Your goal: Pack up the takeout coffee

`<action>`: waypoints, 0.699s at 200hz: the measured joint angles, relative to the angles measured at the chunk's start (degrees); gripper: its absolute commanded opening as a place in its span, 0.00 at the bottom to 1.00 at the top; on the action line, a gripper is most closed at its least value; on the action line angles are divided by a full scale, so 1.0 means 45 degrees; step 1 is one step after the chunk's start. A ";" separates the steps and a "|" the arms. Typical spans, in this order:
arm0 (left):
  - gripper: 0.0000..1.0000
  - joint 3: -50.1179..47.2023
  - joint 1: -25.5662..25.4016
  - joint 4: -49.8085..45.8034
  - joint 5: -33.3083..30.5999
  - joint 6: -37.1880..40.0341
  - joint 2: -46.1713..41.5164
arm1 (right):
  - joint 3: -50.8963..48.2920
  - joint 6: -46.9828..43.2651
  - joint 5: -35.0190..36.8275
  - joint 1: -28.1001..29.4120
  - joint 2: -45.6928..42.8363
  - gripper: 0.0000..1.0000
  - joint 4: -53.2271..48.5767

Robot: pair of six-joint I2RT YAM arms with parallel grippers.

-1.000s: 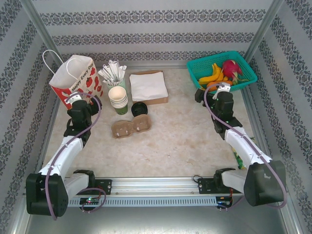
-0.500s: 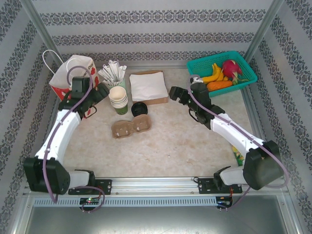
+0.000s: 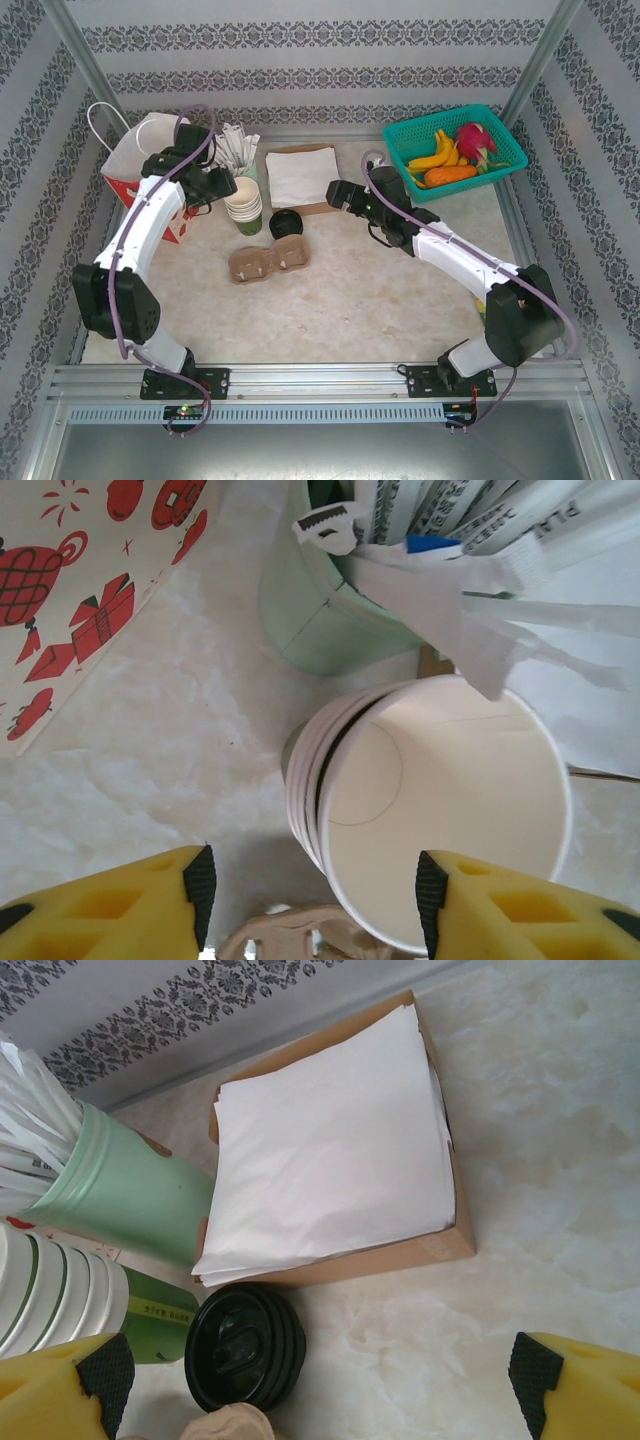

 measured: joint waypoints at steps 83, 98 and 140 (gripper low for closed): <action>0.27 0.1239 -0.0024 -0.0831 -0.0199 0.0510 0.1209 | 0.0170 -0.0015 0.0024 0.0335 0.0243 0.98 -0.0015; 0.25 0.1452 -0.0068 -0.0913 -0.0194 0.0568 0.1389 | 0.0189 -0.0053 0.0063 0.0330 0.0243 0.98 -0.0029; 0.24 0.1481 -0.0083 -0.1020 -0.0189 0.0709 0.1758 | 0.0214 -0.0141 0.0073 0.0335 0.0243 0.98 -0.0024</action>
